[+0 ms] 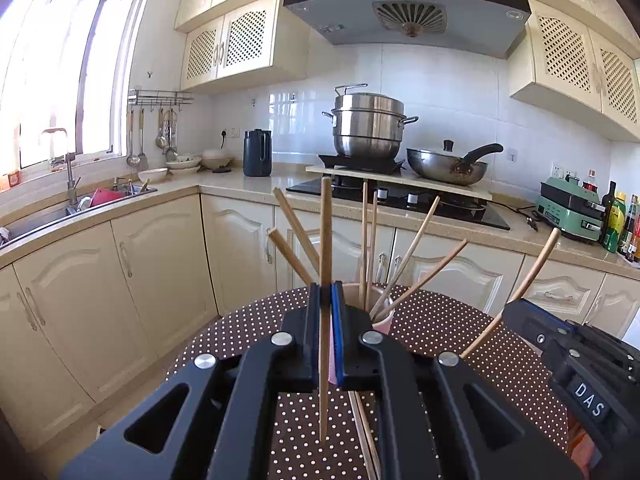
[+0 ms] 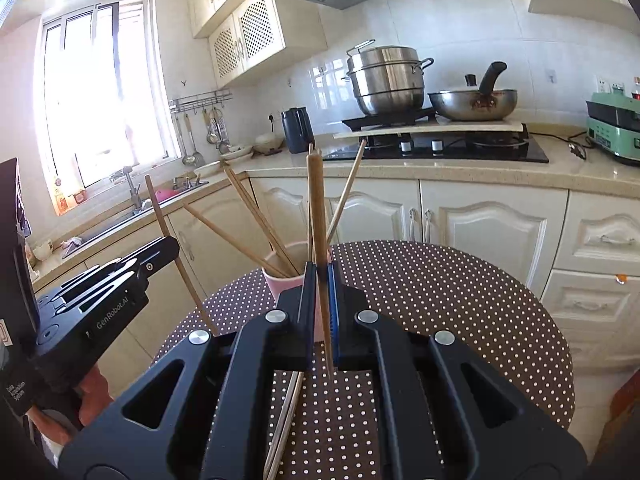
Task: Organize utensils
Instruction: 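Lower the chopsticks into the pink cup and open both tools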
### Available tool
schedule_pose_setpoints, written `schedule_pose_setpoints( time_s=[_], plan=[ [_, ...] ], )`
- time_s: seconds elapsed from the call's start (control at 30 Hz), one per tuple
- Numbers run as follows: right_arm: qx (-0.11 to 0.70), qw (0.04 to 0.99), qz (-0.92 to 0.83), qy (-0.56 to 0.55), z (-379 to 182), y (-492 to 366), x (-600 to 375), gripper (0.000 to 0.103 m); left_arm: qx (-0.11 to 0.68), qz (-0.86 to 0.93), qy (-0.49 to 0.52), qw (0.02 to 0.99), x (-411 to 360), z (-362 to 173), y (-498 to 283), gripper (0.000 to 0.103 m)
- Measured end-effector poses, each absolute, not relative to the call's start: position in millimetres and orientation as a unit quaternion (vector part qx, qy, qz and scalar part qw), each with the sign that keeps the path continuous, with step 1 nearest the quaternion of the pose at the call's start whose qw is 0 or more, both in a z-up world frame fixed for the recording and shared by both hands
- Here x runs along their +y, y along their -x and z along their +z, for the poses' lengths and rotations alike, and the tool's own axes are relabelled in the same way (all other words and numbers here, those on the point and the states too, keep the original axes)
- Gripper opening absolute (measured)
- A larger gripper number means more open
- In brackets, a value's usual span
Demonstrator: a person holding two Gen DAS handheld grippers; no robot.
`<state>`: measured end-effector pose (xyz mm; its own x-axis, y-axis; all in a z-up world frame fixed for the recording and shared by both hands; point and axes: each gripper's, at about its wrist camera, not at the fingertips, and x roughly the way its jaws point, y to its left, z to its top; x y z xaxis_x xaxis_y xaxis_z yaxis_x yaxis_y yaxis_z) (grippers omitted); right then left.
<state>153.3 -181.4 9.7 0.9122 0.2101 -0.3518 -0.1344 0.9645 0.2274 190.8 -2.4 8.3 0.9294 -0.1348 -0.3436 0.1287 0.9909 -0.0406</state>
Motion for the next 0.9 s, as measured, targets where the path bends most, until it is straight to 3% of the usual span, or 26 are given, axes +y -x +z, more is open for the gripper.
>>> schedule_pose_setpoints(
  time_s=[0.63,0.9],
  plan=[
    [0.136,0.979,0.106,-0.106,65,-182,-170,0.004,0.107,-0.074,0.014,0.991,-16,74,-205,0.007],
    [0.172,0.972,0.120,-0.103,48,-186,-182,0.006,0.112,-0.068,0.013,0.991,-7,70,-202,0.007]
  ],
)
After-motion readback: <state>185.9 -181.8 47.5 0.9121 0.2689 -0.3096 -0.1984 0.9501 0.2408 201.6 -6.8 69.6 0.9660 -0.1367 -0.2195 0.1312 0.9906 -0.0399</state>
